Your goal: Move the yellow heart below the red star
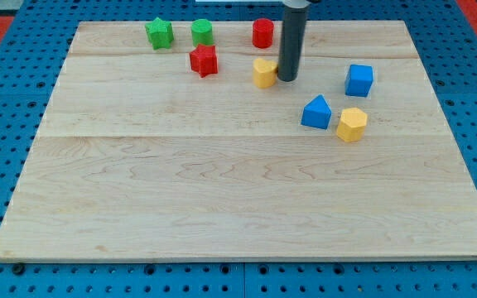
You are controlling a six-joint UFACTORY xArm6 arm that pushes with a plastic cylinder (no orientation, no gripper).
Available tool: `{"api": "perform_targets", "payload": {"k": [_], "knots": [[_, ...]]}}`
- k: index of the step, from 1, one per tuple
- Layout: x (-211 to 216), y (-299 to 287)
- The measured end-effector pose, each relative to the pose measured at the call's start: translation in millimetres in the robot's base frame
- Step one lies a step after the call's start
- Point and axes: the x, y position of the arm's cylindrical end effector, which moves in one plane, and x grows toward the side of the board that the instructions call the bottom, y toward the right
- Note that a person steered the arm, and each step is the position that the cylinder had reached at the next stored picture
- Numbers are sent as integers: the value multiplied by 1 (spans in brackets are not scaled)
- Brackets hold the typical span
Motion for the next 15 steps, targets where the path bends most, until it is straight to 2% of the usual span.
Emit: {"api": "perform_targets", "payload": {"k": [1,2,3,6,7,9,10,11,12,13,15], "knots": [[-2,-42],[-25,-38],[-27,-48],[28,-88],[28,-111],[17,-18],[57,-26],[119,-106],[122,-185],[105,-209],[50,-221]]}}
